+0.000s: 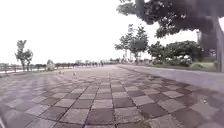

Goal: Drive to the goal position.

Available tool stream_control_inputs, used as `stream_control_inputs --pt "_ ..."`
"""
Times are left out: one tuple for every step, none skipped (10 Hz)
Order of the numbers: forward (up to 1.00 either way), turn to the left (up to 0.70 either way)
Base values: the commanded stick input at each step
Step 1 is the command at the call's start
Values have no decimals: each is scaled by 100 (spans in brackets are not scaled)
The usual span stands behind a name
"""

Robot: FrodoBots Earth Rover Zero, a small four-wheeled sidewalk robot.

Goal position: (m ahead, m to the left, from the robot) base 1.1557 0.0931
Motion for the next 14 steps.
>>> stream_control_inputs --pt "100 2" --pt "100 11" --pt "100 20" --pt "100 29" --pt "100 39" --pt "100 32" --pt "100 22" --pt "100 13" --pt "100 3" --pt "100 0" --pt "100 0" --pt "100 0" --pt "100 0" --pt "100 0"
